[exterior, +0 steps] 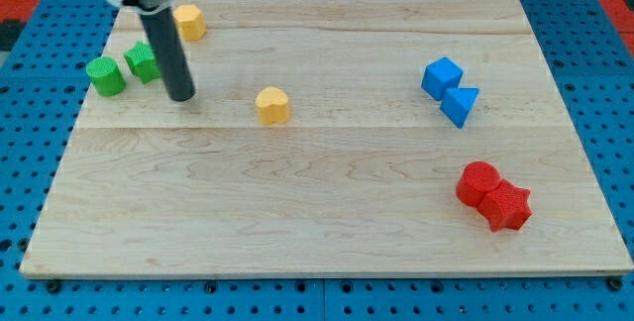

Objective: Move yellow hexagon closer to the green star

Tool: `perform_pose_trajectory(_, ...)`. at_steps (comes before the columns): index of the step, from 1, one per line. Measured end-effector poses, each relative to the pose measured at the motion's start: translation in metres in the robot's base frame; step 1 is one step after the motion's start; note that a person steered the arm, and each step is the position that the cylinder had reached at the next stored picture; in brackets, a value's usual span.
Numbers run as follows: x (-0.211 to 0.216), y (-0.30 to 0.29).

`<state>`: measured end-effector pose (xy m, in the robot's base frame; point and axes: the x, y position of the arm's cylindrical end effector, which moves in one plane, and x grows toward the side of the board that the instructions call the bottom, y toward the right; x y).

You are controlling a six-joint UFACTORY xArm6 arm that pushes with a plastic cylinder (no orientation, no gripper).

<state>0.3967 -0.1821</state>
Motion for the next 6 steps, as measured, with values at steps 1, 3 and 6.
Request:
perform_pose_trajectory(1, -0.041, -0.019)
perform_pose_trajectory(3, -0.085, 0.004)
perform_pose_trajectory(6, -0.146, -0.004)
